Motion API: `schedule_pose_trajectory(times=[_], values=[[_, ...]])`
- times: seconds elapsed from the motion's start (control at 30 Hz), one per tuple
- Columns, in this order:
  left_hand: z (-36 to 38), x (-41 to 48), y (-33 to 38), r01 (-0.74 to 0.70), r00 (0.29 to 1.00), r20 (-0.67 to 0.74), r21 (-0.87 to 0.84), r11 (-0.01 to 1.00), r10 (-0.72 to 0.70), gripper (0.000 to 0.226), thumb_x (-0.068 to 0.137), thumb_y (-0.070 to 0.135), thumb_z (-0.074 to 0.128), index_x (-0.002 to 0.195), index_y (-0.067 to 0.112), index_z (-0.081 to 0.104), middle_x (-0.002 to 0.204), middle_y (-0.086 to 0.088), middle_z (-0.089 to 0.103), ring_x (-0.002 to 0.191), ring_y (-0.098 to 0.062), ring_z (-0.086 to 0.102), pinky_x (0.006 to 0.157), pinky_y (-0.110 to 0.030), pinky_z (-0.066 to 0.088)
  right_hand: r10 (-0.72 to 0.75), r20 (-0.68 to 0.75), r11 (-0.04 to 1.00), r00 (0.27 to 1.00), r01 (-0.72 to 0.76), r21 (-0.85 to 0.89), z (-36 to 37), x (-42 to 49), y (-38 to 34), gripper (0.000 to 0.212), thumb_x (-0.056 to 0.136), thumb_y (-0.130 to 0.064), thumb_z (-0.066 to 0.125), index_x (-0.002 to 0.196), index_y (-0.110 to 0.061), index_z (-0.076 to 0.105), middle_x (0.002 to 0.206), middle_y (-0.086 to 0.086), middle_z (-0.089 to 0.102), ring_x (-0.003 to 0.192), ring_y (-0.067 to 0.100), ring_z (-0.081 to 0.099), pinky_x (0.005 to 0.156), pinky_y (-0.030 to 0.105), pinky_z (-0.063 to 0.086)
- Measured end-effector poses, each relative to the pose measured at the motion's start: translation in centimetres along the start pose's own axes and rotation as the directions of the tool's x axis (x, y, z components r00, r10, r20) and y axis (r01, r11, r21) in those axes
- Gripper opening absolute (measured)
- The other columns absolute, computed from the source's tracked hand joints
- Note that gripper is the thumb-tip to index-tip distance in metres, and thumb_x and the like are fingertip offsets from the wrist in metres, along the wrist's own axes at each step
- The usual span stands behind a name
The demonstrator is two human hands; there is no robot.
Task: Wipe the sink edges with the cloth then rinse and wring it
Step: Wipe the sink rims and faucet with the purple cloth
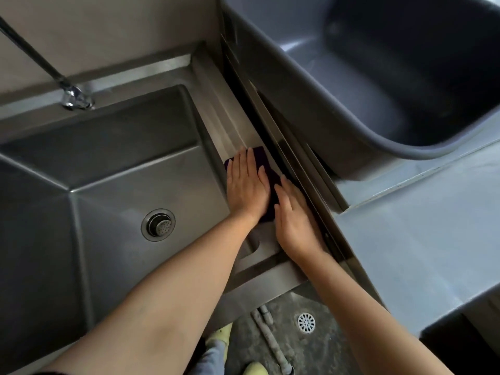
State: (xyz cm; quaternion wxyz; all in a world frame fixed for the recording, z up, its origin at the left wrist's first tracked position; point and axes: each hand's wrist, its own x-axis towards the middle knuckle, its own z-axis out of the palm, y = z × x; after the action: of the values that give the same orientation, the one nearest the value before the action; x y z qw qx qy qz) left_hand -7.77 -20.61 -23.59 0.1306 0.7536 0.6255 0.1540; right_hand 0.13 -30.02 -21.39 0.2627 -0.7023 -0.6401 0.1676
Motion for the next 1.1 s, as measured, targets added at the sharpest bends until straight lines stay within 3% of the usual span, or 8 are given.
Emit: schedule_pose_trajectory(times=[0.23, 0.4, 0.47, 0.57, 0.63, 0.8, 0.97, 1.1], values=[[0.0, 4.2, -1.7, 0.001, 1.0, -0.006, -0.006, 1.0, -0.001, 0.053, 0.102, 0.032, 0.014, 0.15, 0.01, 0.013, 0.16, -0.007, 0.009, 0.148, -0.015, 0.004, 0.121, -0.032, 0.0, -0.033, 0.122, 0.973, 0.992, 0.06, -0.224, 1.3, 1.7, 0.0, 0.053, 0.1, -0.028, 0.026, 0.147, -0.006, 0.017, 0.156, 0.009, 0.009, 0.143, 0.015, -0.001, 0.116, 0.019, -0.014], [-0.1, 7.5, -2.9, -0.004, 0.999, -0.043, -0.016, 1.0, 0.004, 0.053, 0.102, 0.03, 0.015, 0.15, 0.008, 0.015, 0.16, -0.009, 0.011, 0.148, -0.018, 0.006, 0.121, -0.031, -0.001, 0.006, 0.171, 0.901, 0.985, 0.069, -0.428, 2.5, 5.6, -0.3, 0.06, 0.095, -0.037, 0.026, 0.139, 0.003, 0.035, 0.148, 0.021, 0.036, 0.139, 0.028, 0.032, 0.114, 0.039, 0.022], [-0.1, 8.6, -3.4, -0.013, 0.998, -0.057, -0.003, 1.0, 0.013, 0.057, 0.099, 0.033, 0.009, 0.149, 0.008, 0.018, 0.159, -0.011, 0.015, 0.148, -0.019, 0.01, 0.121, -0.033, 0.002, -0.009, 0.181, 0.878, 0.983, 0.094, -0.469, 2.7, 7.1, -0.7, 0.062, 0.096, -0.038, 0.022, 0.142, 0.002, 0.028, 0.151, 0.021, 0.027, 0.142, 0.028, 0.025, 0.115, 0.038, 0.015], [-0.2, 10.6, -4.1, -0.026, 0.997, -0.078, 0.004, 1.0, 0.026, 0.068, 0.092, 0.038, 0.001, 0.148, 0.006, 0.023, 0.157, -0.013, 0.02, 0.147, -0.022, 0.016, 0.121, -0.036, 0.006, -0.042, 0.218, 0.9, 0.975, 0.131, -0.415, 3.0, 9.3, -1.2, 0.06, 0.1, -0.039, 0.015, 0.147, -0.004, 0.0, 0.158, 0.013, -0.005, 0.146, 0.022, -0.006, 0.115, 0.031, -0.009], [-0.4, 12.4, -4.8, -0.02, 0.996, -0.087, 0.015, 1.0, 0.022, 0.067, 0.093, 0.037, 0.003, 0.147, 0.005, 0.024, 0.157, -0.014, 0.022, 0.146, -0.023, 0.018, 0.121, -0.037, 0.008, -0.05, 0.206, 0.912, 0.977, 0.128, -0.389, 3.5, 10.7, -1.2, 0.061, 0.101, -0.039, 0.018, 0.147, -0.007, -0.005, 0.158, 0.01, -0.01, 0.145, 0.019, -0.012, 0.115, 0.03, -0.011], [-0.6, 15.9, -6.2, -0.024, 0.997, -0.078, 0.028, 0.999, 0.026, 0.06, 0.096, 0.032, 0.01, 0.147, 0.005, 0.024, 0.156, -0.014, 0.022, 0.146, -0.023, 0.018, 0.121, -0.036, 0.007, -0.042, 0.199, 0.889, 0.979, 0.127, -0.44, 5.0, 14.1, -1.9, 0.059, 0.1, -0.037, 0.016, 0.146, -0.005, -0.002, 0.158, 0.013, -0.004, 0.147, 0.023, -0.004, 0.117, 0.033, -0.004], [-0.7, 20.1, -7.8, -0.01, 0.995, -0.101, 0.03, 0.999, 0.013, 0.07, 0.09, 0.038, 0.002, 0.147, 0.004, 0.027, 0.155, -0.014, 0.027, 0.145, -0.023, 0.022, 0.121, -0.036, 0.008, 0.001, 0.157, 0.878, 0.988, 0.074, -0.472, 5.7, 16.7, -2.7, 0.063, 0.094, -0.037, 0.015, 0.145, -0.001, 0.021, 0.154, 0.017, 0.024, 0.143, 0.027, 0.023, 0.116, 0.039, 0.023], [-0.6, 23.0, -8.8, -0.015, 0.994, -0.111, 0.027, 1.0, 0.018, 0.061, 0.095, 0.033, 0.012, 0.146, 0.003, 0.028, 0.154, -0.015, 0.028, 0.145, -0.024, 0.023, 0.12, -0.036, 0.008, 0.004, 0.149, 0.863, 0.989, 0.072, -0.5, 6.5, 19.1, -3.0, 0.062, 0.094, -0.037, 0.019, 0.144, -0.001, 0.025, 0.153, 0.017, 0.026, 0.141, 0.028, 0.027, 0.113, 0.038, 0.019]])
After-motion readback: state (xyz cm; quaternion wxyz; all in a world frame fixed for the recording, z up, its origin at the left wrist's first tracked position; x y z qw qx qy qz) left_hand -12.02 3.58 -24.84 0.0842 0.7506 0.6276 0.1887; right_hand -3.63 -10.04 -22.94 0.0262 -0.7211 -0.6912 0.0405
